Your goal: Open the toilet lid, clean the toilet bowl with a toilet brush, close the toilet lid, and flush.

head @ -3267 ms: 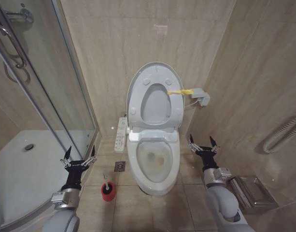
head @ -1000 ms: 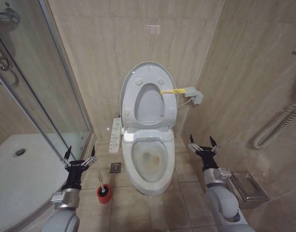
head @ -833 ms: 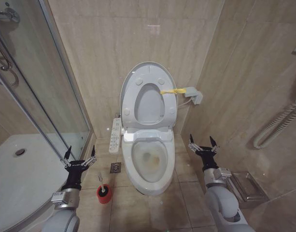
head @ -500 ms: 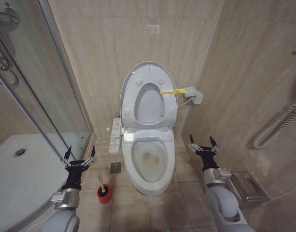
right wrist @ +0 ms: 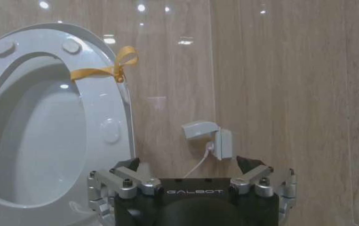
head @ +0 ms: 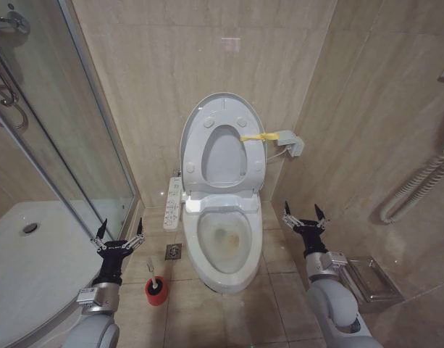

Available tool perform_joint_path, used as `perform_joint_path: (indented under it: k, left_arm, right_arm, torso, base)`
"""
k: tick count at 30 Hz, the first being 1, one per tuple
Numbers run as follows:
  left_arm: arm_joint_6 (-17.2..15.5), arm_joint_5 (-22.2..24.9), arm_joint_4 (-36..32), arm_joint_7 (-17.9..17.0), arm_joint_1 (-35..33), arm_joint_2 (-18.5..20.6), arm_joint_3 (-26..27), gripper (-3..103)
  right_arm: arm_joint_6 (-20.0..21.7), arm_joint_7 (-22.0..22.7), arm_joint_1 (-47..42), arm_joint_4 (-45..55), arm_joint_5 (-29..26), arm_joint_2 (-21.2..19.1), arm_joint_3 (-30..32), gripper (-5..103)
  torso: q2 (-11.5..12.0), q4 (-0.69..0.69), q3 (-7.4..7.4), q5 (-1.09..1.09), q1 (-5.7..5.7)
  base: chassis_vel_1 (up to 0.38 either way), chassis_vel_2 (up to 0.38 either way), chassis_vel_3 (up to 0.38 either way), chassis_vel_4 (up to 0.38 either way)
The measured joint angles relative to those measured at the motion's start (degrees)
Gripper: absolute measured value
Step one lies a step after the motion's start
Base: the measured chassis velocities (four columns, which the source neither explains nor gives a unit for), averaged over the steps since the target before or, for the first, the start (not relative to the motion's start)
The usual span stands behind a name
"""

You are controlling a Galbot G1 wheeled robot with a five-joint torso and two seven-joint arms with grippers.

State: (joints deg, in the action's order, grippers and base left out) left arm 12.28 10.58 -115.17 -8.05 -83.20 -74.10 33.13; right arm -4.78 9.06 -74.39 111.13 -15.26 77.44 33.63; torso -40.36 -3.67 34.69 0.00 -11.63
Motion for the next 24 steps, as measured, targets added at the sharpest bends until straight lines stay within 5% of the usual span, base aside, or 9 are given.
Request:
perform_joint_path:
  k: [5, 13, 16, 20, 24]
  left_arm:
    - [-1.0, 0.0, -0.3, 0.0, -0.1, -0.2, -0.2, 100]
    - [-12.5, -0.2, -4.8, 0.1, -1.9, -3.0, -4.0, 100]
    - [-20.0, -0.5, -7.8, 0.2, -3.0, -4.9, -6.5, 100]
    - [-24.6, -0.6, -9.6, 0.3, -3.7, -6.0, -8.0, 100]
    - [-25.0, -0.6, -9.7, 0.3, -3.8, -6.1, -8.1, 100]
  right_arm:
    - [0.0, 0.0, 0.0, 0.0, 0.0, 0.0, 0.0, 100]
    - [0.0, 0.0, 0.0, 0.0, 0.0, 0.0, 0.0, 100]
    - [0.0, 0.0, 0.0, 0.0, 0.0, 0.0, 0.0, 100]
    - [0.0, 0.0, 0.0, 0.0, 0.0, 0.0, 0.0, 100]
    - [0.0, 0.0, 0.0, 0.0, 0.0, 0.0, 0.0, 100]
  torso:
    - [0.0, 0.00, 0.00, 0.00, 0.00]
    - [0.0, 0.00, 0.00, 0.00, 0.00]
    - [0.0, 0.00, 0.00, 0.01, 0.00]
    - [0.0, 0.00, 0.00, 0.01, 0.00]
    - [0.0, 0.00, 0.00, 0.01, 0.00]
  base:
    - [0.000, 0.000, 0.000, 0.000]
    - [0.000, 0.000, 0.000, 0.000]
    - [0.000, 0.000, 0.000, 0.000]
    - [0.000, 0.000, 0.000, 0.000]
    - [0.000, 0.000, 0.000, 0.000]
